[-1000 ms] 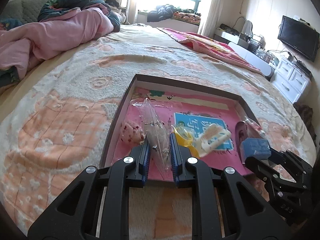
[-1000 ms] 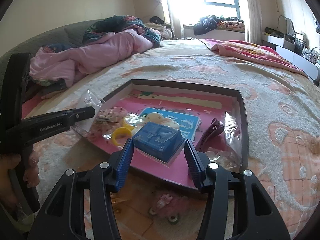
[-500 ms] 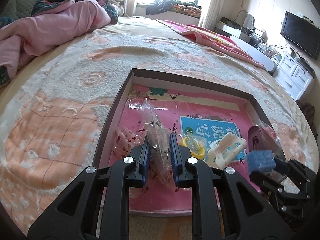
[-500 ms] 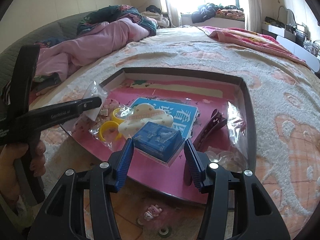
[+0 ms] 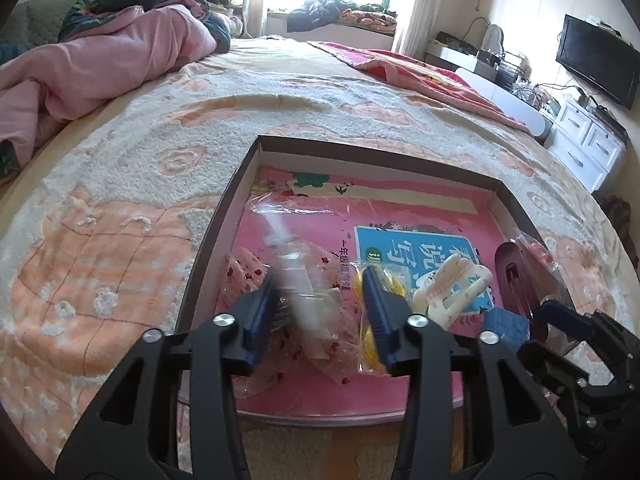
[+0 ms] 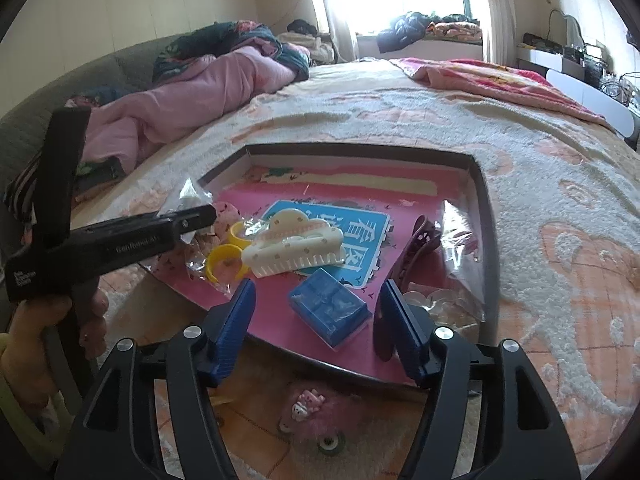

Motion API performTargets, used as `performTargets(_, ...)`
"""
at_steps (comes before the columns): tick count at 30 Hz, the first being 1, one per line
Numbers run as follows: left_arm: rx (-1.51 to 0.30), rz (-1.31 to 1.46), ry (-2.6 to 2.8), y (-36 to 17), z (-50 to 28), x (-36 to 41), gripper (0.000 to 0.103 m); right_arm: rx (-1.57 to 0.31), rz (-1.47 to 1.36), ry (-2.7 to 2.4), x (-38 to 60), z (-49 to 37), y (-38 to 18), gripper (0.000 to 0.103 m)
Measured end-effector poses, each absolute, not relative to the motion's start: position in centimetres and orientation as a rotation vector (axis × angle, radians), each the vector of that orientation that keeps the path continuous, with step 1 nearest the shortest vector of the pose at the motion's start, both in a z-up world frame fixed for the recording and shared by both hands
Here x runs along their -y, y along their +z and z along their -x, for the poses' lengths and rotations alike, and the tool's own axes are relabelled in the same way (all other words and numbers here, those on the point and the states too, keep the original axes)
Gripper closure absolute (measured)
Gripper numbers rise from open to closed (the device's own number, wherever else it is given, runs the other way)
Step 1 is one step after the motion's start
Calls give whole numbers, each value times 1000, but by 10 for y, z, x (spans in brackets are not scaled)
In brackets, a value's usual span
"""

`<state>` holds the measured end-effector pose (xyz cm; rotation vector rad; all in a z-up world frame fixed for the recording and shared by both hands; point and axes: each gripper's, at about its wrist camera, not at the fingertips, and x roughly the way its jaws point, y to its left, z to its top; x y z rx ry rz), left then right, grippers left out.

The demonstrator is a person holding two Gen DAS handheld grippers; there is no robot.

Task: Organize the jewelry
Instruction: 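Open left tool to drop the packet while right tool releases the blue case in the box, then move left tool toward the orange coiled hair tie while right tool approaches the pink fluffy clip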

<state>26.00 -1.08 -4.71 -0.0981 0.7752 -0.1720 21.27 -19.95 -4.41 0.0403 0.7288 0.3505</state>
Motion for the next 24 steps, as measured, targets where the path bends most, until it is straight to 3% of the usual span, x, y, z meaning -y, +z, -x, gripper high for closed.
performTargets(8,-714,87,-176,-34,-243,13,31,-643,-63,304,216,-193,-29,32)
performTargets(15,-675,88,-165,-23,-227,11,14,-607,-63,269,228,-178,-21,29)
performTargets(24,-610,71,-146,-9,-199,9,12,-603,-48,262,233,-160,-22,28)
